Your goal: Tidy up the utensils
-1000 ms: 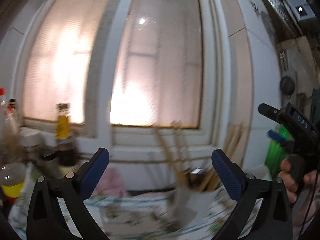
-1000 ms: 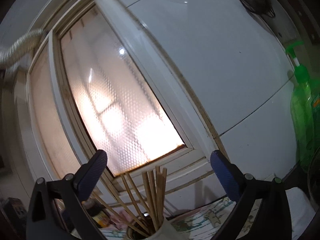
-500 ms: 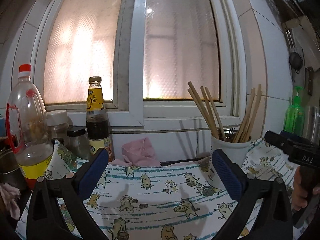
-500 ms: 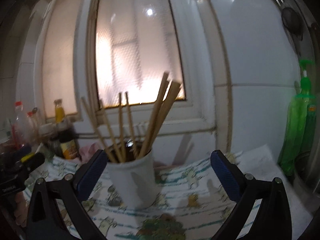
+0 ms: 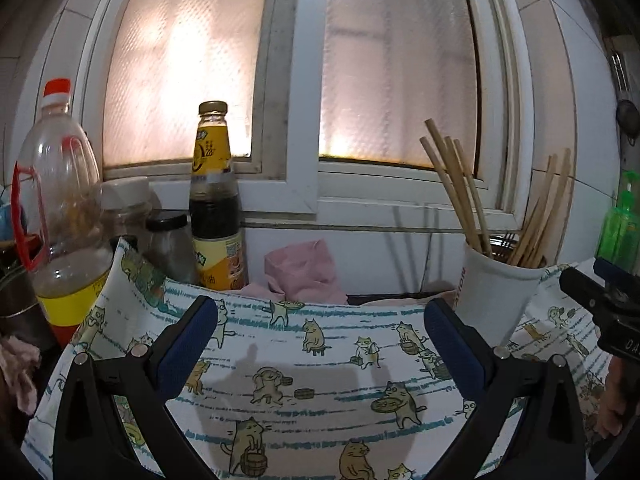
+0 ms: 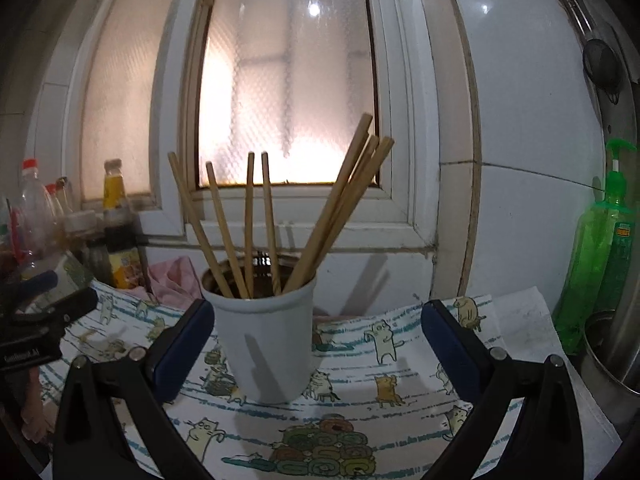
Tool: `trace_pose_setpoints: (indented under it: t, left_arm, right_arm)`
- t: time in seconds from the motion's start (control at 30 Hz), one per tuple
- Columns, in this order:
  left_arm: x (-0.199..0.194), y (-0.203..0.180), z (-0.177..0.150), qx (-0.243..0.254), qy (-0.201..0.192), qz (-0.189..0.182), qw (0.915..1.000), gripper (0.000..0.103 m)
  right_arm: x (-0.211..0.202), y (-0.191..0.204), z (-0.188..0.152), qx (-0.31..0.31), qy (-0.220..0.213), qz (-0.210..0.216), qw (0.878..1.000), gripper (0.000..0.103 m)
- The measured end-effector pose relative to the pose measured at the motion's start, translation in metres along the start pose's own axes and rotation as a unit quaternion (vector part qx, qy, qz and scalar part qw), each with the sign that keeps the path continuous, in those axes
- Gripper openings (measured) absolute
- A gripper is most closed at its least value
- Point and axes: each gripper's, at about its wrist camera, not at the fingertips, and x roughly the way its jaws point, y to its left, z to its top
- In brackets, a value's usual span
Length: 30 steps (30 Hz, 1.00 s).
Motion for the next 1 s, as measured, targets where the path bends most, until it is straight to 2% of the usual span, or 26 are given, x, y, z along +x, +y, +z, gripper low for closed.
trace_pose_setpoints:
  t: [0.4, 1.0]
  left_arm:
    - [-0.006, -0.006, -0.002, 0.017, -0.014, 0.002, 0.9998, 0.103]
    - [-0.0066, -0.0069, -0.0016, 0.02, -0.014, 0.002, 0.9997, 0.103]
  right_arm:
    - [-0.0007, -0.0017, -0.0003, 0.002, -0.004, 0.0, 1.0, 0.103]
    - [-0.0015, -0.0011, 0.0005, 0.0, -0.006, 0.0, 1.0, 0.103]
